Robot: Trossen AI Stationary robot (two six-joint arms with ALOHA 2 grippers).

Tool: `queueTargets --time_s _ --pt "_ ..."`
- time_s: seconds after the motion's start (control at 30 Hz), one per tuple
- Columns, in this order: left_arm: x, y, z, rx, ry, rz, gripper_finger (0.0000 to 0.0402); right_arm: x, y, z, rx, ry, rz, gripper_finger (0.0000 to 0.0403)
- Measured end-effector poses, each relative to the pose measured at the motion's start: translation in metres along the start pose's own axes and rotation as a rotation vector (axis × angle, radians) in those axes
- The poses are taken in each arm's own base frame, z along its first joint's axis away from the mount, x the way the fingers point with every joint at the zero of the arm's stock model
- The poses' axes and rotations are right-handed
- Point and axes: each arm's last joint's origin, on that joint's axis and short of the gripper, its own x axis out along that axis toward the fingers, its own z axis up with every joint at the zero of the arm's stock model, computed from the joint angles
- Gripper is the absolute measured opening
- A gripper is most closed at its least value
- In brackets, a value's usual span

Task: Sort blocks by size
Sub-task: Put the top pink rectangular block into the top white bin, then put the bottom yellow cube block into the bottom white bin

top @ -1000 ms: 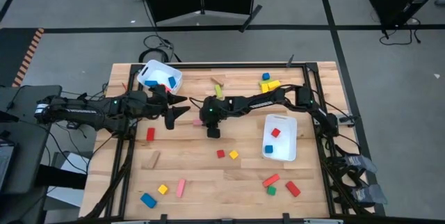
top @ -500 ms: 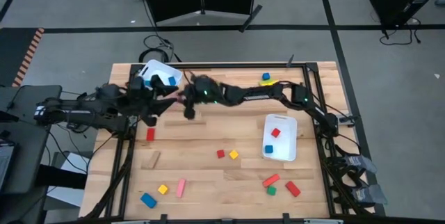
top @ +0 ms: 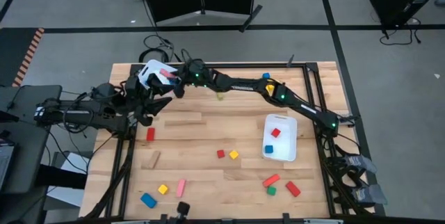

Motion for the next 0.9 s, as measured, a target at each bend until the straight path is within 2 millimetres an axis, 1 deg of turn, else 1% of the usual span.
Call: queueTargets --time_s 0.03,0.1,0.13,0.17,0.27,0.33,0.4,0.5,0.57,0.63,0.7,0.77,0.8,0.83,0.9 --pt "0.000 0.000 0.000 0.007 0.001 0.000 0.0247 0.001 -0.004 -0.004 0.008 0.007 -0.008 0.0117" --pt "0.001 0.000 -0.001 0.020 0.003 0.001 0.0247 0.001 -0.010 -0.005 0.023 0.018 -0.018 0.0119" --pt "0.001 0.000 -0.001 0.021 0.003 0.000 0.0247 0.001 -0.011 -0.005 0.033 0.012 -0.019 0.0131" --pt "0.001 0.000 -0.001 0.021 0.004 0.001 0.0247 0.000 -0.011 -0.003 0.032 0.004 -0.019 0.0152" --pt "0.001 0.000 -0.001 0.021 0.005 0.001 0.0247 0.000 -0.010 0.001 0.009 -0.009 -0.009 0.0236" --pt "0.001 0.000 -0.001 0.021 0.006 0.001 0.0247 0.000 -0.008 0.003 0.009 -0.011 0.004 0.0283" --pt "0.001 0.000 -0.001 0.022 0.009 0.002 0.0247 0.000 -0.007 0.004 0.007 -0.018 0.023 0.0313" --pt "0.001 0.001 -0.002 0.022 0.014 0.004 0.0247 0.000 -0.007 0.005 0.007 -0.021 0.025 0.0331" --pt "0.001 0.001 -0.002 0.022 0.017 0.005 0.0247 -0.001 -0.007 0.008 0.012 -0.028 0.038 0.0328" --pt "0.001 0.001 -0.003 0.021 0.026 0.008 0.0247 -0.004 -0.004 0.018 0.016 -0.051 0.045 0.0316" --pt "0.001 0.001 -0.004 0.021 0.031 0.009 0.0247 -0.010 0.007 0.035 0.012 -0.088 0.050 0.0294" --pt "0.001 0.001 -0.004 0.021 0.032 0.006 0.0247 -0.016 0.018 0.051 0.000 -0.134 0.043 0.0262" --pt "0.001 0.001 -0.004 0.022 0.032 0.005 0.0247 -0.018 0.023 0.056 -0.007 -0.157 0.035 0.0242" --pt "0.001 0.001 -0.004 0.022 0.032 0.005 0.0247 -0.020 0.028 0.059 -0.014 -0.168 0.022 0.0220" --pt "0.000 0.001 -0.004 0.022 0.036 -0.001 0.0247 -0.023 0.035 0.058 -0.035 -0.183 0.000 0.0170"
